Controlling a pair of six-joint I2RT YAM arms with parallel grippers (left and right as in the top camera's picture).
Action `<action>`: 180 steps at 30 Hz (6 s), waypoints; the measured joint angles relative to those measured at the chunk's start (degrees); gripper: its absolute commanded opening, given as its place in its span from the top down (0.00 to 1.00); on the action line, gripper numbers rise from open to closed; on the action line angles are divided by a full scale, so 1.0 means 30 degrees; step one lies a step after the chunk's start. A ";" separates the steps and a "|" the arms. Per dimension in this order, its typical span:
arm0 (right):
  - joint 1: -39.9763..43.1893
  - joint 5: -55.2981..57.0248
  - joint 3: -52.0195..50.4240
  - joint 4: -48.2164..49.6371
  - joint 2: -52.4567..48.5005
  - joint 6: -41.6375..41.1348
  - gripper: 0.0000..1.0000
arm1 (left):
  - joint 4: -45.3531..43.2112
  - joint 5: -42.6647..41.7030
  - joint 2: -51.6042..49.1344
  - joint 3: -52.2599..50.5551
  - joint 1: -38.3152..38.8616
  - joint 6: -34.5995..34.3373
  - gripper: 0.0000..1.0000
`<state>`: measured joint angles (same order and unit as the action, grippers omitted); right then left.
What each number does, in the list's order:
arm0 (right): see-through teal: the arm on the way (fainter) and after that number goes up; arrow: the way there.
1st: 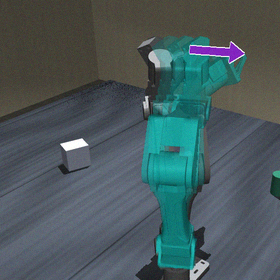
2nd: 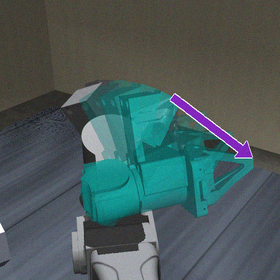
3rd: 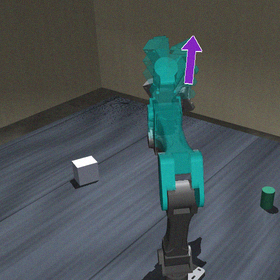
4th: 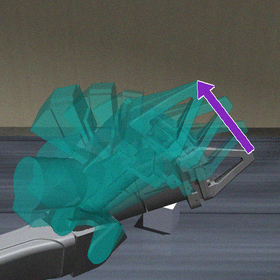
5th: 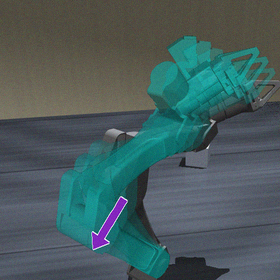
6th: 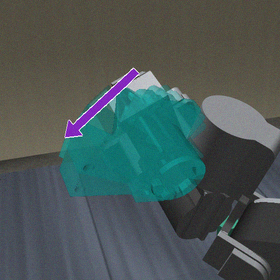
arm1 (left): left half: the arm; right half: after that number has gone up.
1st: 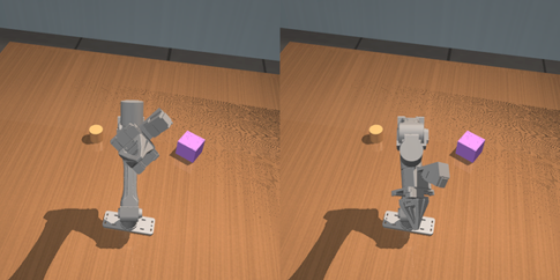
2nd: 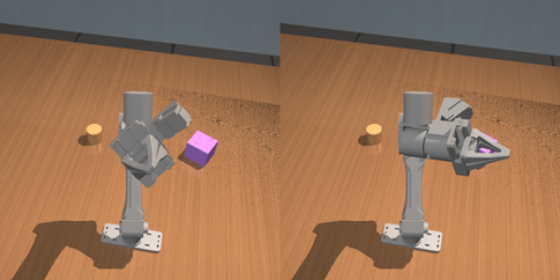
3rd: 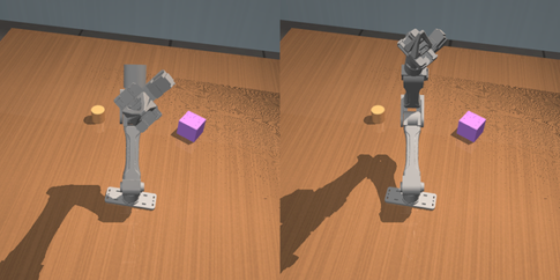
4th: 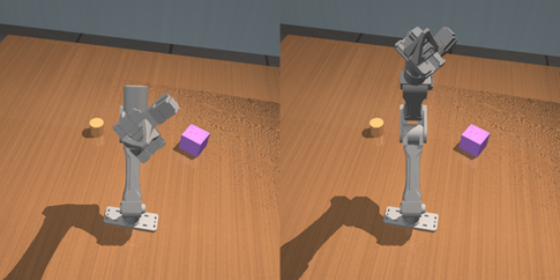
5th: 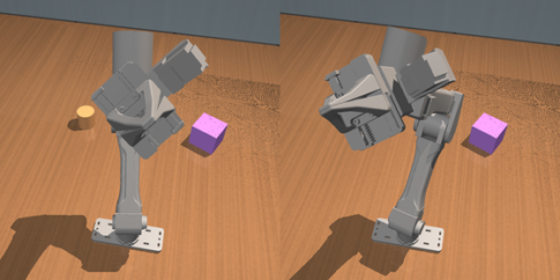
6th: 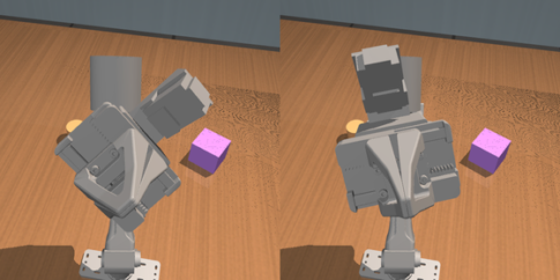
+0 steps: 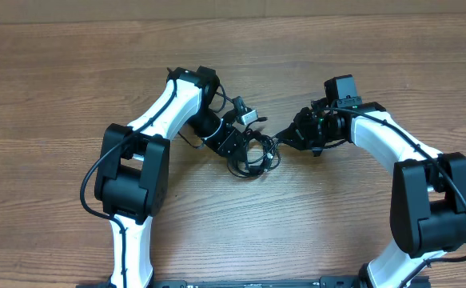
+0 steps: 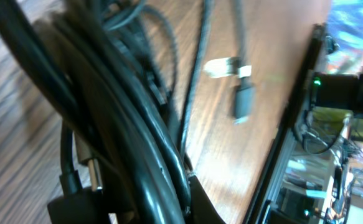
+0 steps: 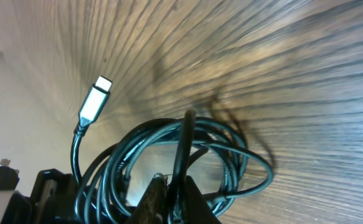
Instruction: Untangle cables
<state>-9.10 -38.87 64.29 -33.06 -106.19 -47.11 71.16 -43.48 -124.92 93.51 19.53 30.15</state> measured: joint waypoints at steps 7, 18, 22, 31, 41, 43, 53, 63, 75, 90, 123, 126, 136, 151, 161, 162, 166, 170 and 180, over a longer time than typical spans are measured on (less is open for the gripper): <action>0.0015 0.5821 0.0066 -0.2674 0.0000 0.0386 0.55 | -0.0291 0.2018 0.0000 0.0007 0.0131 -0.2164 0.96; 0.0911 0.7402 0.2178 -0.7715 -0.0124 0.4146 0.53 | -0.0342 0.2484 0.0000 0.0000 0.0248 -0.2739 0.96; 0.0976 0.5763 0.3723 -1.0236 -0.0124 0.6550 0.69 | -0.1173 0.2586 0.0000 0.0000 0.0248 -0.4160 0.96; 0.0896 0.4444 0.0678 -1.0178 -0.0124 0.6309 0.74 | -0.3395 0.2594 0.0000 -0.0007 0.0248 -0.9668 0.95; 0.0874 0.2900 -0.0933 -0.6557 -0.0124 0.6054 0.74 | -0.3366 0.1399 0.0000 -0.0007 0.0240 -1.1154 0.94; 0.0874 0.2878 -0.1246 -0.6200 -0.0124 0.5865 0.74 | -0.3359 0.1268 0.0000 -0.0007 0.0248 -1.1169 0.94; -0.0087 0.2047 -0.2565 -0.4211 -0.0051 0.5253 0.72 | -0.3315 0.1042 0.0000 -0.0007 0.0248 -1.1227 0.92; -0.2237 0.2157 -0.2616 -0.0991 -0.0051 0.2943 0.80 | -0.2645 0.0787 0.0000 -0.0007 0.0248 -1.1001 0.91; -0.2091 0.2616 -0.0656 -0.3096 -0.0051 0.4182 0.76 | -0.1071 0.3053 0.0000 -0.0007 0.0233 -0.8000 0.88; -0.3861 0.8801 0.1392 -0.4699 -0.0051 0.5836 0.76 | -0.0933 0.1829 0.0000 -0.0007 0.0233 -0.5858 0.89; -0.4758 1.4848 0.1392 -0.5566 -0.0051 0.4816 0.49 | -0.0495 0.2076 0.0000 -0.0007 0.0248 -0.5537 0.83; -0.4728 1.2998 0.1392 -0.4976 -0.0051 0.5246 0.50 | -0.0495 0.2076 0.0000 -0.0007 0.0248 -0.5544 0.83; -0.4721 1.0557 0.1392 -0.4889 -0.0051 0.5719 0.51 | -0.0444 0.1173 0.0000 -0.0007 0.0248 -0.5501 0.84; -0.4728 1.1642 0.1392 -0.4991 -0.0051 0.5712 0.55 | -0.0423 0.0087 0.0000 -0.0007 0.0255 -0.5005 0.85; -0.4524 0.9420 0.1450 -0.5923 -0.0051 0.6033 0.75 | 0.0670 -0.0335 0.0000 0.0000 0.0590 -0.2186 0.91; -0.4284 0.8823 0.1523 -0.6462 -0.0051 0.6455 0.74 | 0.1282 -0.0627 0.0000 -0.0007 0.0568 -0.1588 0.92; -0.2820 0.5974 0.2492 -0.8014 -0.0058 0.8684 0.61 | 0.2463 -0.1712 0.0000 -0.0007 0.0233 0.0984 0.96; -0.0969 0.2557 0.3555 -0.8211 -0.0058 1.0491 0.53 | 0.2477 -0.2477 0.0000 -0.0007 -0.0328 0.2739 0.96; 0.0393 0.0539 0.3563 -0.7766 -0.0058 0.9857 0.55 | 0.2280 -0.3679 0.0000 -0.0007 -0.0495 0.4182 0.96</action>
<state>-7.92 -37.26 74.98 -56.36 -106.37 -17.54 78.00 -54.52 -124.92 93.49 18.04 42.70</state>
